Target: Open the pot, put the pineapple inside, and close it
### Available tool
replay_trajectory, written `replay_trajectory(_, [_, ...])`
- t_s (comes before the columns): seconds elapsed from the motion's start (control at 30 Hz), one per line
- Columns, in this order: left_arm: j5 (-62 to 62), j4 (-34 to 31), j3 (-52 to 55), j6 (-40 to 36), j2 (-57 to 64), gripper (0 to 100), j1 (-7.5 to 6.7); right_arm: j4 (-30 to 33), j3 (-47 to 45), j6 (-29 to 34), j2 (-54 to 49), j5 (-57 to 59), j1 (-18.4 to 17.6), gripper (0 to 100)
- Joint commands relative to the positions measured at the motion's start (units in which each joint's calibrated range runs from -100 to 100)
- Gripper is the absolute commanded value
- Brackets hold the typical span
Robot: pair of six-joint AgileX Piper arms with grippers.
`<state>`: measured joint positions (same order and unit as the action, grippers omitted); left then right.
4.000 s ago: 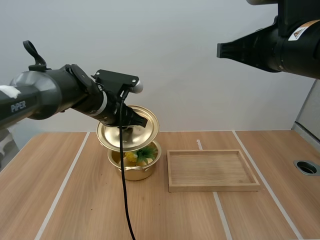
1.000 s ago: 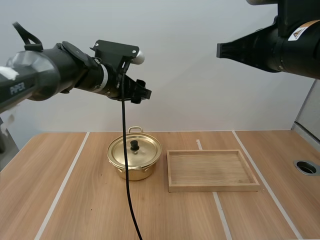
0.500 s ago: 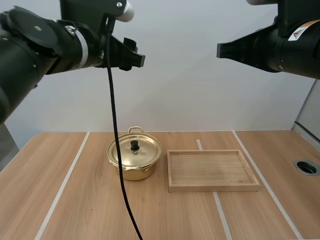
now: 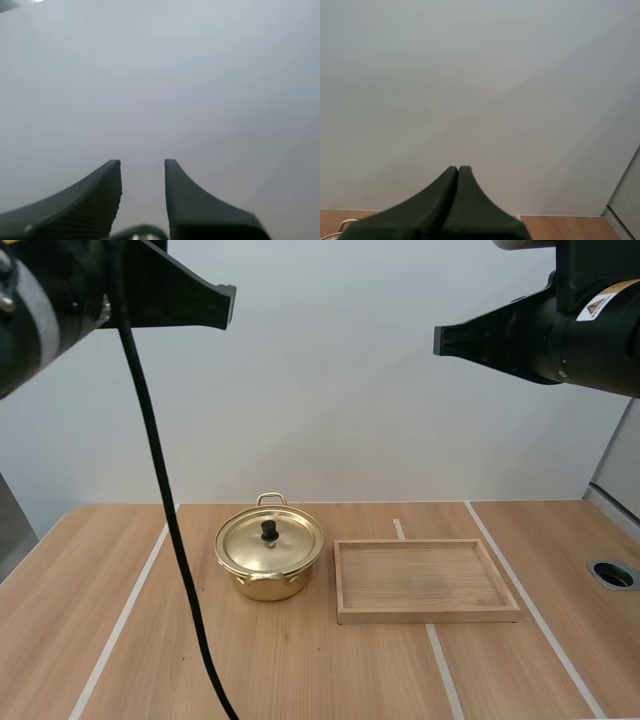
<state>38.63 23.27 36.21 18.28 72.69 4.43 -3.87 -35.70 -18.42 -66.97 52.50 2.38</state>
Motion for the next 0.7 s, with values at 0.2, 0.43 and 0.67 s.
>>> replay_trajectory(0.2, [-13.92,-1.27,1.33,-4.99,12.32,0,0.14,0.34,-0.16,0.17,-0.62,-0.23,0.29,0])
replay_trajectory(0.43, [-27.73,-5.55,16.51,-10.93,19.27,0,0.07,0.34,-0.16,0.17,-0.62,-0.23,0.29,0])
replay_trajectory(0.67, [-34.36,-20.63,39.87,-29.17,19.58,0,0.07,0.34,-0.16,0.17,-0.62,-0.23,0.29,0])
